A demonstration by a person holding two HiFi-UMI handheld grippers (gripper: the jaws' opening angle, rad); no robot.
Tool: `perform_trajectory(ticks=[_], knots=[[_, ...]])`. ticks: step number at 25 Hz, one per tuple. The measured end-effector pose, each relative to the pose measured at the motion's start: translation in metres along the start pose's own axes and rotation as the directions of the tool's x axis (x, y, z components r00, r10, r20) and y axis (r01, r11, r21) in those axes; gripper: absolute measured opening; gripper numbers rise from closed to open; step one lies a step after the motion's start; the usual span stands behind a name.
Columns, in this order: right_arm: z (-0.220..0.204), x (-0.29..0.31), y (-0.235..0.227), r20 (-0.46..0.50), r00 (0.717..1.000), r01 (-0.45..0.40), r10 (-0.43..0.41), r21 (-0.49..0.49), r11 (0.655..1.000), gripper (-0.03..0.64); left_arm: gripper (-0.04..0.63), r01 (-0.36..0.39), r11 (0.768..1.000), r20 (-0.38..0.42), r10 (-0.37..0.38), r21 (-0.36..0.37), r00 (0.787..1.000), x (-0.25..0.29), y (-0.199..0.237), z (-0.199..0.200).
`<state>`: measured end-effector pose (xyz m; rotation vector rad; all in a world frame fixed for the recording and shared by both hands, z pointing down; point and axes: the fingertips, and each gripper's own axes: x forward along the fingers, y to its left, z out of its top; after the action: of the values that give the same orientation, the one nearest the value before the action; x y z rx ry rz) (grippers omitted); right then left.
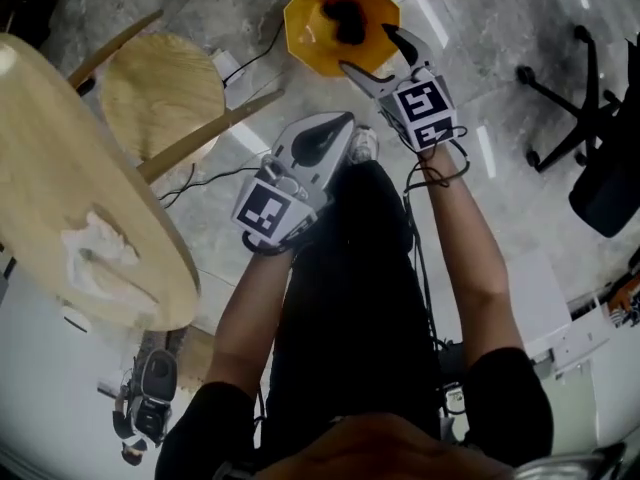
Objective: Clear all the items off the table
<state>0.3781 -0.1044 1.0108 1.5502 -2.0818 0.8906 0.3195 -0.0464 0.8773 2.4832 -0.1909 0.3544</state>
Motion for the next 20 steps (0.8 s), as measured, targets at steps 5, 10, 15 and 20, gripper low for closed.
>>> perform_trajectory(ticks=[5, 10, 15, 20], knots=[[0.065, -0.091, 0.042, 0.03, 0.999, -0.021, 0.022, -0.041, 0.999, 0.382, 0.012, 0.026, 0.999, 0.057, -0.024, -0.034, 0.998, -0.038, -0.086, 0.059], [0.186, -0.222, 0.081, 0.105, 0.993, -0.034, 0.055, -0.192, 0.981, 0.273, 0.012, 0.034, 0.999, 0.205, -0.028, -0.028, 0.978, -0.083, -0.174, 0.176], [0.288, -0.345, 0.173, 0.216, 0.968, -0.06, 0.127, -0.291, 0.955, 0.156, 0.012, 0.022, 0.986, 0.237, -0.062, 0.168, 0.969, -0.167, -0.268, 0.276], [0.368, -0.397, 0.268, 0.346, 0.9, -0.118, 0.266, -0.395, 0.911, 0.008, 0.012, -0.101, 0.938, 0.344, -0.02, 0.331, 0.939, -0.272, -0.302, 0.334]])
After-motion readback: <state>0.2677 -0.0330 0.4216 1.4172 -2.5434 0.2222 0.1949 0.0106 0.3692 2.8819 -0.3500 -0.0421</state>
